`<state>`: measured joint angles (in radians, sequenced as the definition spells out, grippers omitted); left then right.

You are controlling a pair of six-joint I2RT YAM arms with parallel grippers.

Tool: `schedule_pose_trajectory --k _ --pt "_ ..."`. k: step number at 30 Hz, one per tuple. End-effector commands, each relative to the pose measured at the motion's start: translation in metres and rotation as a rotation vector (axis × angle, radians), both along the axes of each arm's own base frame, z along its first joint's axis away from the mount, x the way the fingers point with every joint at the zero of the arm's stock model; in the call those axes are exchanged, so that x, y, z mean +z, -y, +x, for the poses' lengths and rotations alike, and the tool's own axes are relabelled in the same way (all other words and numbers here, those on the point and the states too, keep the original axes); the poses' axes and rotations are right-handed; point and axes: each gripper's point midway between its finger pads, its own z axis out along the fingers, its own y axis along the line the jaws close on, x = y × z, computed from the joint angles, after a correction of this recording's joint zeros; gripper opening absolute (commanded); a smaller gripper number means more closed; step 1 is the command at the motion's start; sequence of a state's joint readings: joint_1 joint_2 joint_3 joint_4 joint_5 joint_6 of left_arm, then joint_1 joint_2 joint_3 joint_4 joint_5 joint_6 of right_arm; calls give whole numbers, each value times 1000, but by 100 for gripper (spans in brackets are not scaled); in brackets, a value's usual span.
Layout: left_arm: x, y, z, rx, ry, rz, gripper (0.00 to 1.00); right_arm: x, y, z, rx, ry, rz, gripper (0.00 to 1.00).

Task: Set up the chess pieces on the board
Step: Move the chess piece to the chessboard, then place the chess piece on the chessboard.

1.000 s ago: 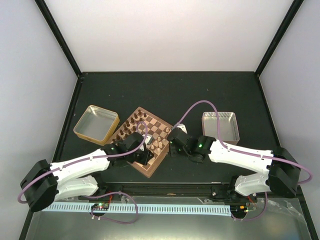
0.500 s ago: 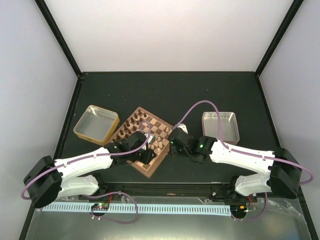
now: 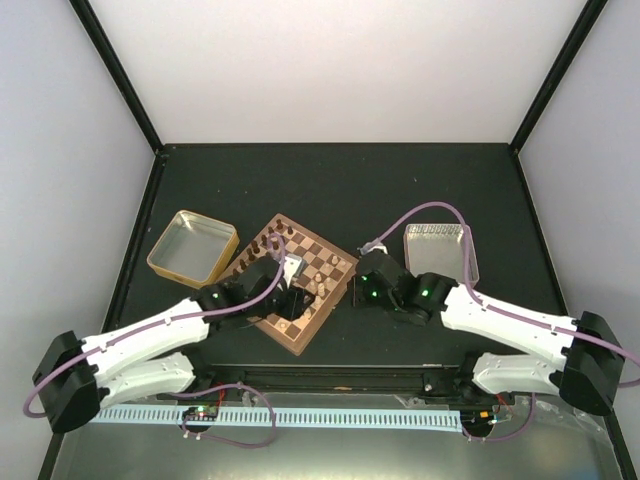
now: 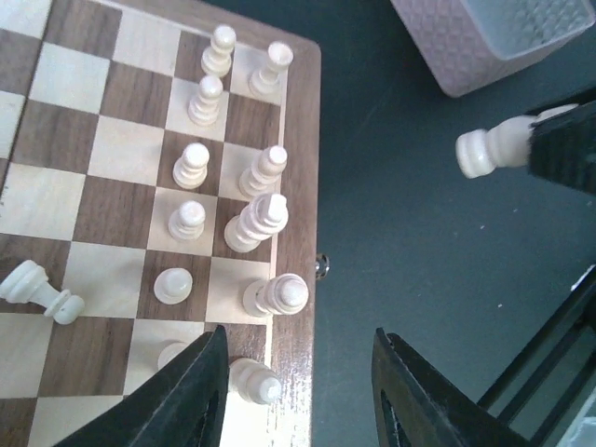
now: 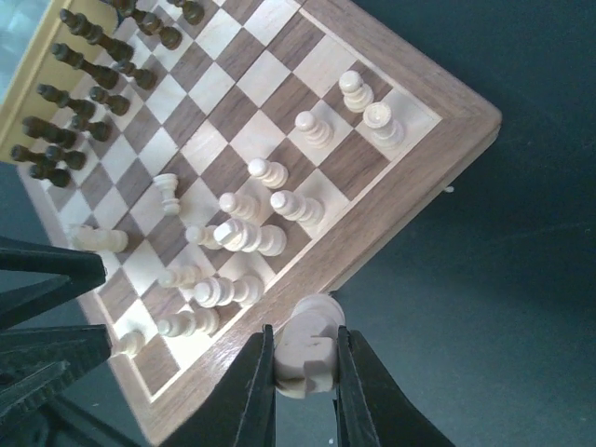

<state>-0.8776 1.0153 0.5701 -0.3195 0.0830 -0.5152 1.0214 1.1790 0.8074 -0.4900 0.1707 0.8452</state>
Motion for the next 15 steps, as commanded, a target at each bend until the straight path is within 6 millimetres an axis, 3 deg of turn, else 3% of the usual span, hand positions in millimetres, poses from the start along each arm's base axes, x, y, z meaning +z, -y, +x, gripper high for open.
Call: schedule_pose_trajectory --k 1,9,15 --pt "37 -3 6 46 76 -74 46 16 -12 -1 -14 -63 178 10" --pt "87 7 -9 -64 241 -316 57 46 -49 -3 -93 -317 658 10" --pt "89 16 -20 -140 241 -368 59 52 -74 -14 -92 -543 866 10"
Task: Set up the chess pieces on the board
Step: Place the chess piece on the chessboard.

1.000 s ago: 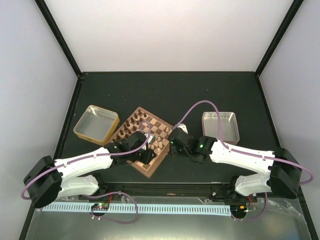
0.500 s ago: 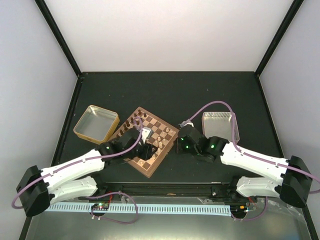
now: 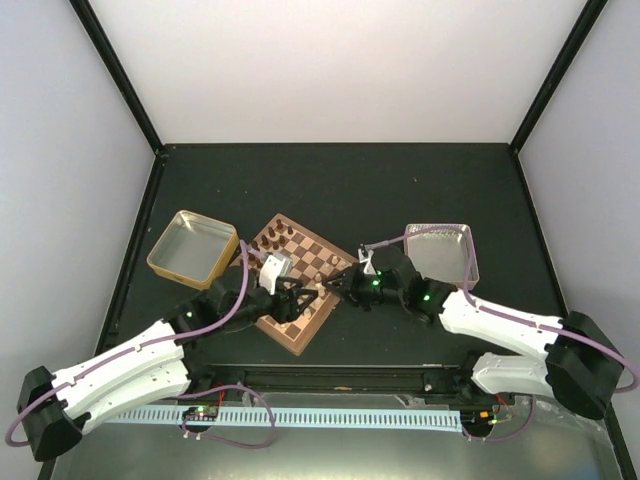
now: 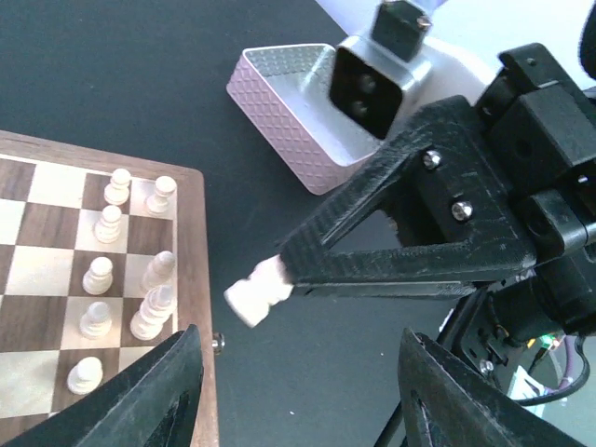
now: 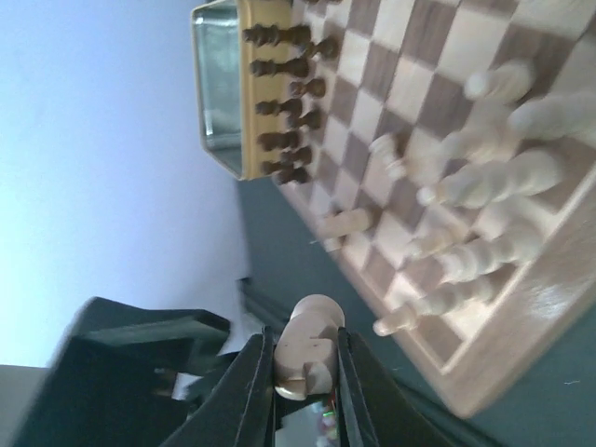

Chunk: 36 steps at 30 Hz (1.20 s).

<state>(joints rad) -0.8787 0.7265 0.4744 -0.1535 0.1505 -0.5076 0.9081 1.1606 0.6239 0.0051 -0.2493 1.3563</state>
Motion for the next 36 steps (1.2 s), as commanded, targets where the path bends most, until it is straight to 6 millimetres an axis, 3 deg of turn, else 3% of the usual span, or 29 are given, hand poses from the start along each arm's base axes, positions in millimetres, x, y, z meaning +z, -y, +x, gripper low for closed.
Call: schedule_pose_trajectory --k 1,5,9,13,17,20,24,27,31,36 --pt "13 13 -8 -83 31 -60 59 31 -28 -11 37 -173 291 10" --pt "7 13 -9 -85 18 -62 59 34 -37 -17 72 -240 378 10" --pt "0 8 -5 -50 21 -33 58 32 -36 -19 89 -229 355 10" --pt "3 -13 8 85 21 12 58 19 -35 -11 148 -58 127 10" --pt "19 -51 24 289 82 32 58 0 -24 -1 179 126 -191 10" --pt "26 -83 31 433 119 65 58 -14 -17 -1 206 208 -388 9" --pt "29 -104 33 521 118 122 58 -28 3 13 161 266 -584 9" --pt "24 -105 34 528 100 149 58 -35 27 30 80 302 -731 9" --pt "18 -101 35 518 81 151 58 -43 42 42 31 304 -813 9" --pt "15 -96 36 506 69 142 58 -60 40 57 31 297 -841 9"
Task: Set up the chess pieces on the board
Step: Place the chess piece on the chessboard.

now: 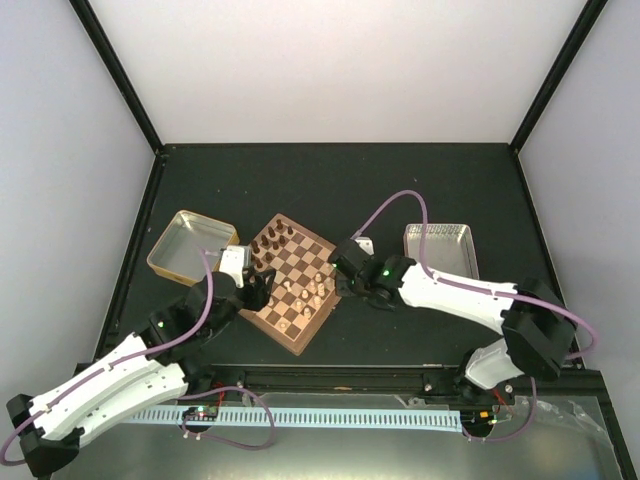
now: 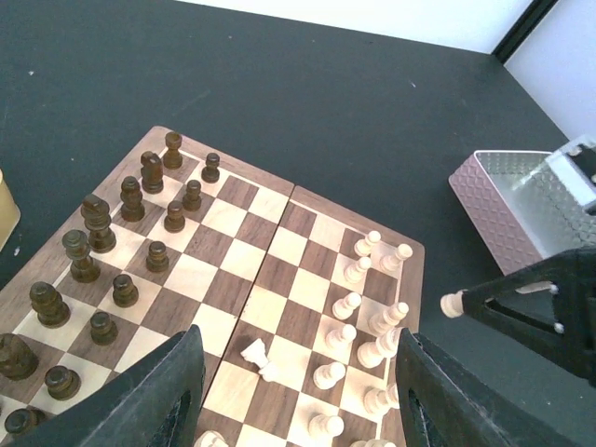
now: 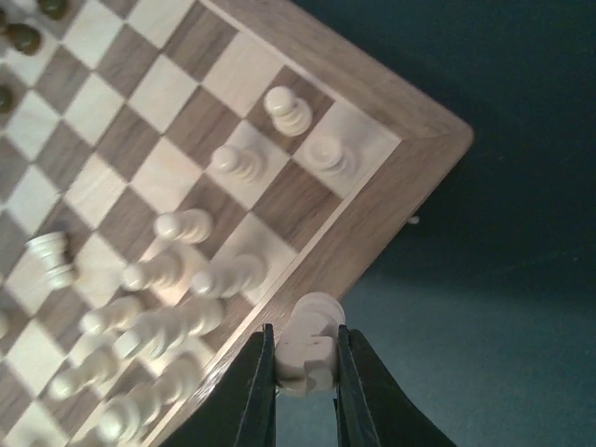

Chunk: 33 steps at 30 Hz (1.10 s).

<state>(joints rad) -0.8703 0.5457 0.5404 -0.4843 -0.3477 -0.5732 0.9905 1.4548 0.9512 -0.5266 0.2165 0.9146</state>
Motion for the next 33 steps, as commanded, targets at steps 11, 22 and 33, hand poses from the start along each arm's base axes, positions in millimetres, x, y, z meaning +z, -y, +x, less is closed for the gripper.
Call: schedule_pose_trajectory --k 11,22,33 --pt "-1 4 5 2 -17 -12 58 -17 -21 43 21 80 -87 9" --pt "-3 5 7 -4 -24 -12 58 -33 -23 50 15 74 -120 10" --pt "-4 5 7 -5 -28 -15 58 -28 -22 50 13 73 -117 23"
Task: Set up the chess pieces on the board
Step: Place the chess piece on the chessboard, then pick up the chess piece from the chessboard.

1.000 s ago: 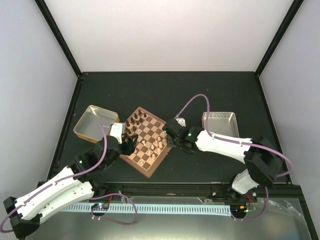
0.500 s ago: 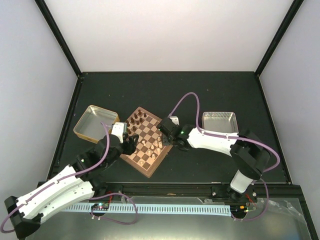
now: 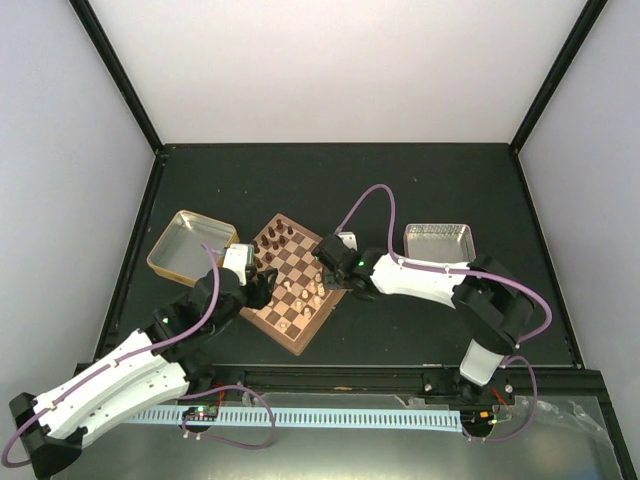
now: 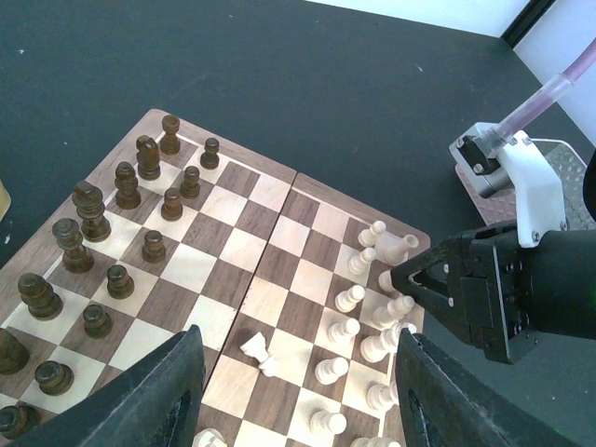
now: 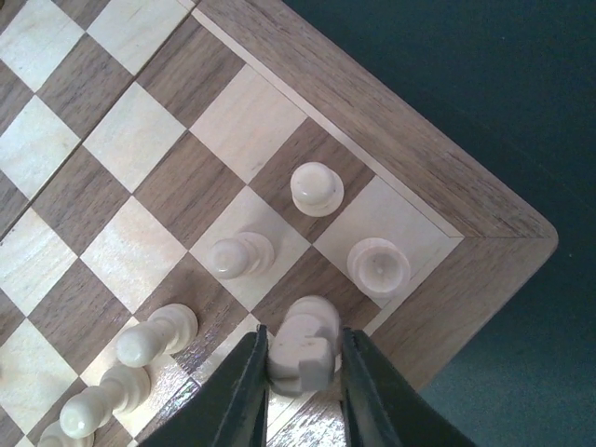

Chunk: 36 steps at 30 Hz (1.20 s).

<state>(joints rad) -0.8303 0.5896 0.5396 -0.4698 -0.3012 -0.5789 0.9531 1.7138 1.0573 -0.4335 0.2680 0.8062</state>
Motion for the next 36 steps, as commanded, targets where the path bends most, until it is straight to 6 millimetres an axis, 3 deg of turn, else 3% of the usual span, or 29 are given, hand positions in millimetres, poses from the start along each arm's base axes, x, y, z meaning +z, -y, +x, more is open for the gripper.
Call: schedule_pose_trajectory --k 1,10,13,17,22,27,36 --pt "4 3 2 -7 11 -18 58 20 -1 9 -15 51 16 24" --pt "4 1 4 6 5 -23 58 70 0 11 7 120 65 31" --pt "1 -1 4 16 -6 -25 58 82 -11 9 80 119 76 33" --pt "-11 -7 7 52 -52 -24 58 92 -43 4 228 99 93 36" --pt "-29 -22 11 127 -132 -43 56 75 -85 -13 392 30 52 37" --pt "-44 -35 11 177 -193 -76 54 50 -114 -29 479 -31 0 38" --pt "-56 -42 10 205 -235 -122 53 12 -124 -27 472 -101 -68 37"
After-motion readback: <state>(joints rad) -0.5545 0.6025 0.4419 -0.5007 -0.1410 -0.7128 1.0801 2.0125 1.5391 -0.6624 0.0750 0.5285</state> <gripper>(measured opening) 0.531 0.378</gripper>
